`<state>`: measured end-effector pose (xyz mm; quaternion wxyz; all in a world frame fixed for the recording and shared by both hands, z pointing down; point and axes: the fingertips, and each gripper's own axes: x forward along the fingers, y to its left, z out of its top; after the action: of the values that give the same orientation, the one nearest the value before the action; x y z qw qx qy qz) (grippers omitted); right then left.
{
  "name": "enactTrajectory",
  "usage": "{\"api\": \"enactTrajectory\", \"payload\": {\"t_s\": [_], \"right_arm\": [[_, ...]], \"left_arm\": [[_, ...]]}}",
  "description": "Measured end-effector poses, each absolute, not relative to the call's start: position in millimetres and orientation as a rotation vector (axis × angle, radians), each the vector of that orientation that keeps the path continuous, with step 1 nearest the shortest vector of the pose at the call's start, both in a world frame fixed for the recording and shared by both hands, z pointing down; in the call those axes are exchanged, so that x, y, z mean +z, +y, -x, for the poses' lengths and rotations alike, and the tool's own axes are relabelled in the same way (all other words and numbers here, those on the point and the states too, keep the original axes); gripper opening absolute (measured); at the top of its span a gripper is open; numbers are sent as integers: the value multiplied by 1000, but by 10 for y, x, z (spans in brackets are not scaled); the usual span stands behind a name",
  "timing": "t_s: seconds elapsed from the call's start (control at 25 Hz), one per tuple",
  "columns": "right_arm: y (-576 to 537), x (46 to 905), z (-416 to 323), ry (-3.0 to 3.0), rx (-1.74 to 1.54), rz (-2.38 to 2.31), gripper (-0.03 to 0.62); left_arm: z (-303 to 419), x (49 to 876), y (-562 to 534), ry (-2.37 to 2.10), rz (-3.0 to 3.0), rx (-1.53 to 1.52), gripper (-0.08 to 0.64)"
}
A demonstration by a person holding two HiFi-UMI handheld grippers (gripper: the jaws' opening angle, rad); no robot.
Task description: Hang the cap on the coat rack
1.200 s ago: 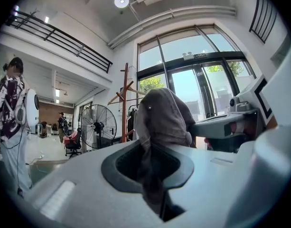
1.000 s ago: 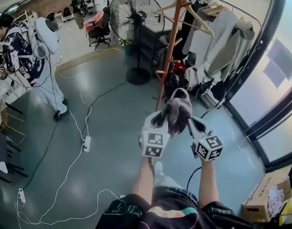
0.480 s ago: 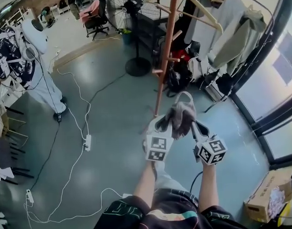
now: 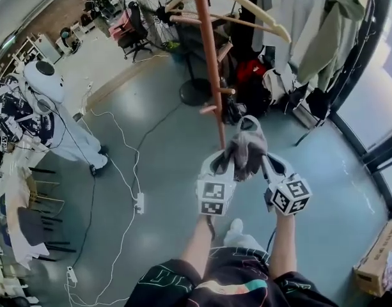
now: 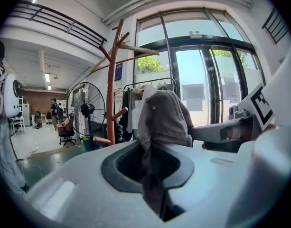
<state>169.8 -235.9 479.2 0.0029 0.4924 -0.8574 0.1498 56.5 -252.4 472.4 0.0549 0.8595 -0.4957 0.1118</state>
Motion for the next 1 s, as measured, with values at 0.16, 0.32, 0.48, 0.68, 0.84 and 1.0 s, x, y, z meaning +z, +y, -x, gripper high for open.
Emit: {"api": "enactTrajectory", "payload": {"t_s": [0.16,0.32,0.48,0.68,0.84,1.0], "right_arm": [[-2716,4755,-1832,-2711,483,-1548,8],[-2985,4712,-1699,-2757,466,-1509,8],[-3187,4681,-1569,-2790,465,-1452,8],[-3345,4689,-1466,-2806,480,-1459,8],[-3511,4767,-1487,-2778,480,-1483,8],[-3717,4791,-1658,-2744,497,-1526,8]], "left_arm": [[-669,4677,-2762,-1466,-2605,268,51],[-549,4626,-2969,-1523,-2601,262,51],[-429,4568,-3073,-1582,-2578,256,51],[-330,4556,-3186,-1604,-2565,255,51],[-342,4652,-3378,-1575,-2573,271,51],[-492,4692,-3601,-1508,-2605,281,51]]}}
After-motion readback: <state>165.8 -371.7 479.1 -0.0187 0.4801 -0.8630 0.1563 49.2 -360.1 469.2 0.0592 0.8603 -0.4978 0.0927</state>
